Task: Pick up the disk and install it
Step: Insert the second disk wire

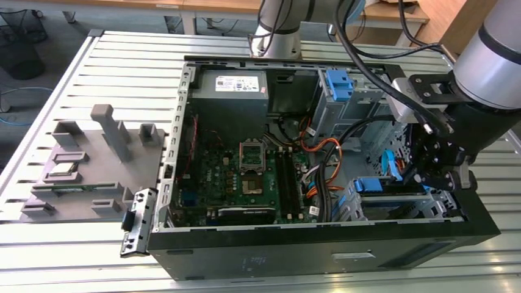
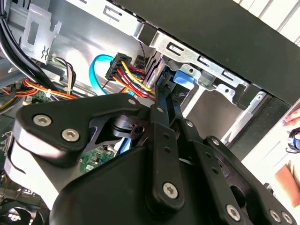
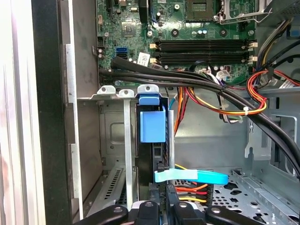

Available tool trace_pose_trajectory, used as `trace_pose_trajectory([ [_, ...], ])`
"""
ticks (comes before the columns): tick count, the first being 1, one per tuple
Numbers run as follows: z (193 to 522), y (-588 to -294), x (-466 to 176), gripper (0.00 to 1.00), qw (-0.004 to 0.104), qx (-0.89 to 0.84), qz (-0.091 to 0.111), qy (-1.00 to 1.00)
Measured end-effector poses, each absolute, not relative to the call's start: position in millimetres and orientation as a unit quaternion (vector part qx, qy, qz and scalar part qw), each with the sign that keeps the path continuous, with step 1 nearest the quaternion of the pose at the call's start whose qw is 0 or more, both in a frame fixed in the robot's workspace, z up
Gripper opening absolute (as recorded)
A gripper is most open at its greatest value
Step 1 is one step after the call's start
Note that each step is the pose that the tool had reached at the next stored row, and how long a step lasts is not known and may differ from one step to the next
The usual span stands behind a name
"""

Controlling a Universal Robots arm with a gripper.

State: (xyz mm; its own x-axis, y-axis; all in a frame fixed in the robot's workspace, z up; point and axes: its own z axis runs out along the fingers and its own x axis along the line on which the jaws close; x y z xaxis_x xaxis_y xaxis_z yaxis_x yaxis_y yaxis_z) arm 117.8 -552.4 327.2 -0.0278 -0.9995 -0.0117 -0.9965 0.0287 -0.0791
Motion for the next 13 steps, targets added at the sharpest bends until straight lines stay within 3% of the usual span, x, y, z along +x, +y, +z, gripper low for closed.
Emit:
trace_pose_trajectory([
  [9, 326.3, -552.4, 117.8, 0.2, 0.032, -0.696, -0.024, 0.717],
  [12, 326.6, -552.4, 117.7, 0.32, 0.032, -0.696, -0.024, 0.716],
  [13, 326.7, -552.4, 117.8, 0.32, 0.032, -0.696, -0.024, 0.716],
])
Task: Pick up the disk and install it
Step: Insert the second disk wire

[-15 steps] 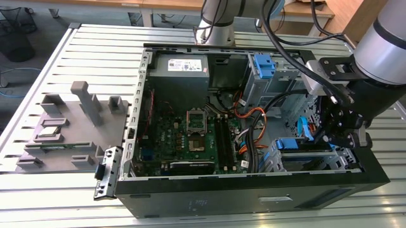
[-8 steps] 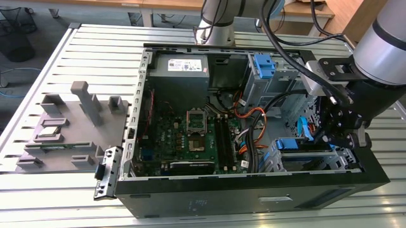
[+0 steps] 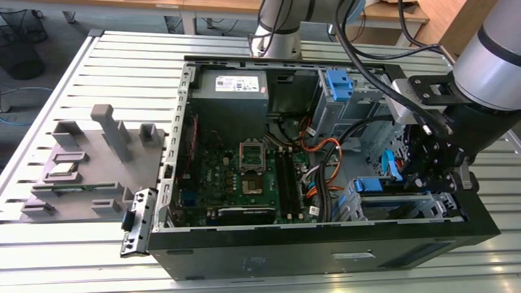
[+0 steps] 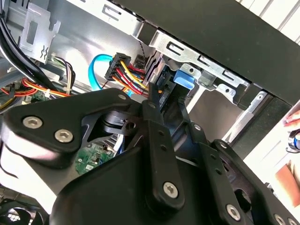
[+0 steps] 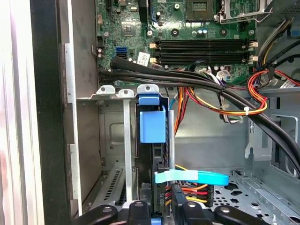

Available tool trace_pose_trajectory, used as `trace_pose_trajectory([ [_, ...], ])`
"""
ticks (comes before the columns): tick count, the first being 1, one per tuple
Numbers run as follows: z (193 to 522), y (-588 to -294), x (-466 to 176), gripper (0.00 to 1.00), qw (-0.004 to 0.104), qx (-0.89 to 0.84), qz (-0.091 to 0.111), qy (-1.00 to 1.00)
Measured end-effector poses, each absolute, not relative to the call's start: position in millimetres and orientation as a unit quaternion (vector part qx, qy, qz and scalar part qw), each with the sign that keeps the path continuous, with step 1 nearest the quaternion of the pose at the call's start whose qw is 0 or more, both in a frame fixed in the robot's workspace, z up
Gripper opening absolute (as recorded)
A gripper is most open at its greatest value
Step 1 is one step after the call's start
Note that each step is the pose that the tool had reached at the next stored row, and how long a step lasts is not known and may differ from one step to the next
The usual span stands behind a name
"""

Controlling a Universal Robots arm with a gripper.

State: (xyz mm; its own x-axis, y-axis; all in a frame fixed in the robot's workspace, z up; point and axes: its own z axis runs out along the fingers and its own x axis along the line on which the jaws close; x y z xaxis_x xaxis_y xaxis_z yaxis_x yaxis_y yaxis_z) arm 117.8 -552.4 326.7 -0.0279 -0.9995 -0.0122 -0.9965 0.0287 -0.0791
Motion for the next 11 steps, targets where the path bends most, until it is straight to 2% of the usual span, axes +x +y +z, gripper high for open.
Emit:
trace_pose_trajectory([
  [11, 336.4, -552.4, 117.7, 0.32, 0.032, -0.696, -0.024, 0.716],
])
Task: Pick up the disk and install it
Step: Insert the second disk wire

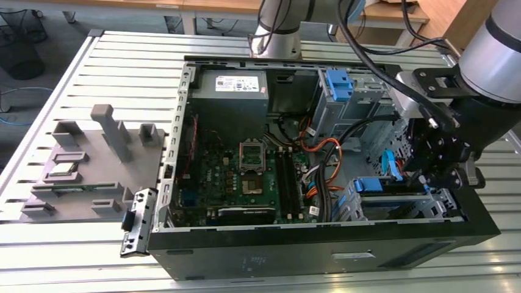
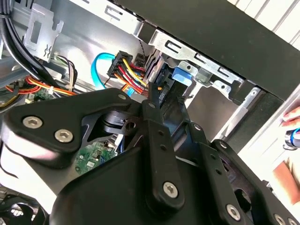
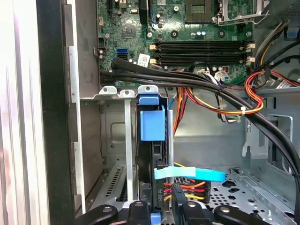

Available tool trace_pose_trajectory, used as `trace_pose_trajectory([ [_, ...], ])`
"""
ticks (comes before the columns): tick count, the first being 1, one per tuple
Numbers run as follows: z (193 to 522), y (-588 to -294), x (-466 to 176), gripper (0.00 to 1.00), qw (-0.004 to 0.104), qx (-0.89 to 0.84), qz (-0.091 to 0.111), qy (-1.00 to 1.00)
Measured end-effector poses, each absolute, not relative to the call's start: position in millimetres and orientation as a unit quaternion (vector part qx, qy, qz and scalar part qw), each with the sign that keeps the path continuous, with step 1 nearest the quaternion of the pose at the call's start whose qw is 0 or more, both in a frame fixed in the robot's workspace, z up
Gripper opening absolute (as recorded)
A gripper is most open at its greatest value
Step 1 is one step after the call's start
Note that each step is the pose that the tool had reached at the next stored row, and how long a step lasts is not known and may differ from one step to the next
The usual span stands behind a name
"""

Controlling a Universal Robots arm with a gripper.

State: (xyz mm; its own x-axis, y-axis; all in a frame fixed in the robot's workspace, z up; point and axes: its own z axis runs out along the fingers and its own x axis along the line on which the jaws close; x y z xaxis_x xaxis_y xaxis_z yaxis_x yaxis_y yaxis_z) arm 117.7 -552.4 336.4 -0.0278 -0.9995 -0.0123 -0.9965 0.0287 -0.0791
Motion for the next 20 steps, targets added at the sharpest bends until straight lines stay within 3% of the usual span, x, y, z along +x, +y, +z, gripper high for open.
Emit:
trace_pose_trajectory([
  [16, 354, -552, 118, 0.32, 0.032, -0.696, -0.024, 0.716],
  [20, 353, -552, 119, 0.32, 0.007, -0.697, 0.001, 0.717],
])
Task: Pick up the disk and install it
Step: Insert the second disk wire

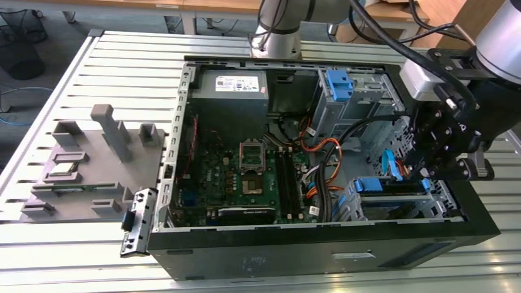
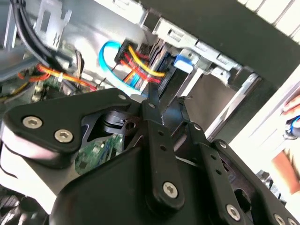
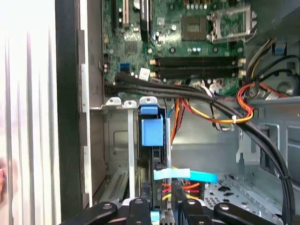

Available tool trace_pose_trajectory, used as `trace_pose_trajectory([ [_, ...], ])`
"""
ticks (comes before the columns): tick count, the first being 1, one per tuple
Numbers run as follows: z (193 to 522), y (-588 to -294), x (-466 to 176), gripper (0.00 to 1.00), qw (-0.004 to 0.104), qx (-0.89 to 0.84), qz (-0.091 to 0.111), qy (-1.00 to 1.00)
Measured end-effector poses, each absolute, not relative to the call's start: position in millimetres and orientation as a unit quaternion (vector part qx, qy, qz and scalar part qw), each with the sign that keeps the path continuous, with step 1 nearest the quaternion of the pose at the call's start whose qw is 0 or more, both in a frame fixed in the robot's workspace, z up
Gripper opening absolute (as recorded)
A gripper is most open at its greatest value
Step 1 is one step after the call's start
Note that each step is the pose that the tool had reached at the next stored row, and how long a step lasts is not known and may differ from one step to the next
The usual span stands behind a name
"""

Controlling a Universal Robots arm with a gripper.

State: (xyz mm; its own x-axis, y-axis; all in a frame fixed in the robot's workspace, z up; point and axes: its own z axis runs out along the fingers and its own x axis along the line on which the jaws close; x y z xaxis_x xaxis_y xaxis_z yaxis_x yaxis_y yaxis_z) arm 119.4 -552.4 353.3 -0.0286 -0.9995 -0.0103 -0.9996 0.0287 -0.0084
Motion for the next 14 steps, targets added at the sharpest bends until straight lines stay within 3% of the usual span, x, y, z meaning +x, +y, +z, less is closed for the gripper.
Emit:
trace_pose_trajectory([
  [5, 353.3, -552.5, 119.4, 0.32, 0.005, -0.697, 0.003, 0.717],
  [8, 353.3, -552.4, 119.4, 0.32, 0.018, -0.697, 0.017, 0.717],
  [14, 356.3, -552.4, 119.4, 0.32, 0.023, -0.696, 0.022, 0.717],
])
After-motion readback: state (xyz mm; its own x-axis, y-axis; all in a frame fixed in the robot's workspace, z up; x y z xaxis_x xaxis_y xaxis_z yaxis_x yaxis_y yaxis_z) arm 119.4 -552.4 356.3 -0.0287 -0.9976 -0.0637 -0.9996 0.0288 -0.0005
